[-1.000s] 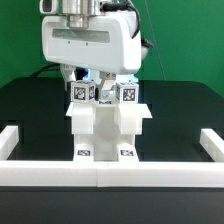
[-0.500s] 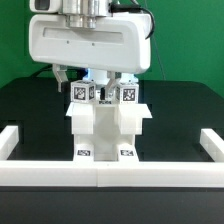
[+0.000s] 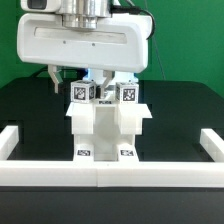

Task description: Assemble chair

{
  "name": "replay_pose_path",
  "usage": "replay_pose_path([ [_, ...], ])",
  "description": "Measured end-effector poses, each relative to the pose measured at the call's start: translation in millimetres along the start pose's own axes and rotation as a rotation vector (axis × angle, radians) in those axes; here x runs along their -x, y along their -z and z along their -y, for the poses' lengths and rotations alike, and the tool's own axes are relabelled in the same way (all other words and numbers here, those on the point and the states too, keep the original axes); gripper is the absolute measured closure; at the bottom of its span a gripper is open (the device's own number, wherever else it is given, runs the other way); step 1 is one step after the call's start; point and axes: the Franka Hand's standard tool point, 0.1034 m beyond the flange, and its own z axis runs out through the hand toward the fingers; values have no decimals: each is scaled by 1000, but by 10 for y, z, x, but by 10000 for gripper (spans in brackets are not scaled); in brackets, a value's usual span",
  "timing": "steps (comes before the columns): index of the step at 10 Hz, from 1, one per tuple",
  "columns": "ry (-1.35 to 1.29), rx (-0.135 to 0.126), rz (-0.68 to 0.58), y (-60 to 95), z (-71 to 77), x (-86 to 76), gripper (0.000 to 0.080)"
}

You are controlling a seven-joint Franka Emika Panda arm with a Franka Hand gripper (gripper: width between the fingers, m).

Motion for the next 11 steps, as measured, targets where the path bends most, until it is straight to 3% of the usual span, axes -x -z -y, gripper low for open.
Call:
replay_pose_path([
  [2,0,0,0,0,0,1,535],
  [5,-29,0,0,-1,-1,1,531],
  [11,-519,0,1,-6,1,4,530],
])
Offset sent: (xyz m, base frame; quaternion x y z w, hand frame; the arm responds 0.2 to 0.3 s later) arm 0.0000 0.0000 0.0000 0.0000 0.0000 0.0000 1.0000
